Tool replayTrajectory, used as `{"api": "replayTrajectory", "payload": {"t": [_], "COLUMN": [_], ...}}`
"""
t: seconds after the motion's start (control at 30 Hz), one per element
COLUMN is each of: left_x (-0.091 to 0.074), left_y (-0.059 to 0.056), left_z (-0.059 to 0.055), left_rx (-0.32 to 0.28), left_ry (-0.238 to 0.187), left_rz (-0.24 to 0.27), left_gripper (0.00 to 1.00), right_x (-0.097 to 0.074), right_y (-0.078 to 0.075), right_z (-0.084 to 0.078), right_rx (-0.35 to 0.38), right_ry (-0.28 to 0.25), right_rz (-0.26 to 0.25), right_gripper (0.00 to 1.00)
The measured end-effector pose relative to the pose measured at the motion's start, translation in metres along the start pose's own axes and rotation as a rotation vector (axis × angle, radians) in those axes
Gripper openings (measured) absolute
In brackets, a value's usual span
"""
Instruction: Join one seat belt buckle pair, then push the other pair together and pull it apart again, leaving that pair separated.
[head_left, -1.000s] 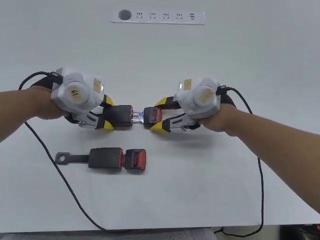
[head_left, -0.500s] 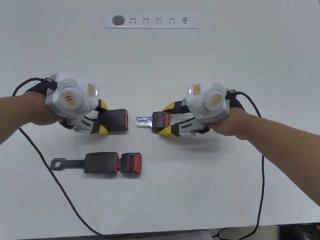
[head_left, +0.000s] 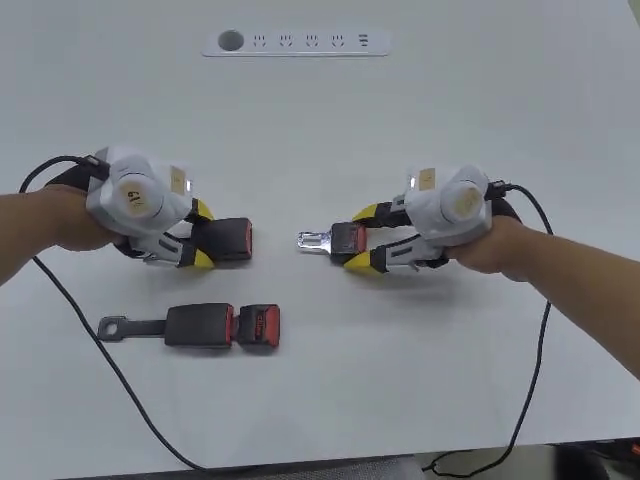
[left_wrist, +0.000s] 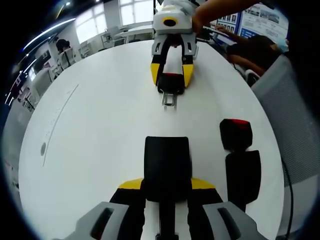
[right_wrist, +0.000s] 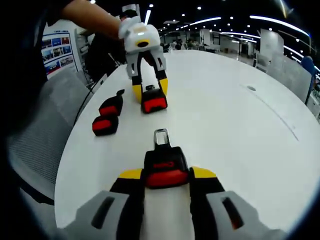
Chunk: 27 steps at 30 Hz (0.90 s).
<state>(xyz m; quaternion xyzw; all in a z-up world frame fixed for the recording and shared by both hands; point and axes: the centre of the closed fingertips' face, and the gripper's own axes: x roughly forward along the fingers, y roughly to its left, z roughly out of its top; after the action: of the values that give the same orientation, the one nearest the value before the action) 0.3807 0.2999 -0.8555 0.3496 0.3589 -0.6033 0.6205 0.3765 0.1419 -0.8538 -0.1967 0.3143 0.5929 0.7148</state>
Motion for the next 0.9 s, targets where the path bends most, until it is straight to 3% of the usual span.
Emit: {"api": "replayTrajectory", "payload": {"t": [0.9], "left_x": [0.001], "left_y": [0.001], "left_z": [0.000], "left_rx": [-0.007], "left_ry": [0.016], "left_rz": [0.000], "left_gripper": [0.34], "right_x": [-0.033], "right_y": [-0.006], "right_z": [-0.029], "right_rx": [-0.006], "right_ry": [0.053], "right_rz": [0.000], "right_gripper": [0.36]}}
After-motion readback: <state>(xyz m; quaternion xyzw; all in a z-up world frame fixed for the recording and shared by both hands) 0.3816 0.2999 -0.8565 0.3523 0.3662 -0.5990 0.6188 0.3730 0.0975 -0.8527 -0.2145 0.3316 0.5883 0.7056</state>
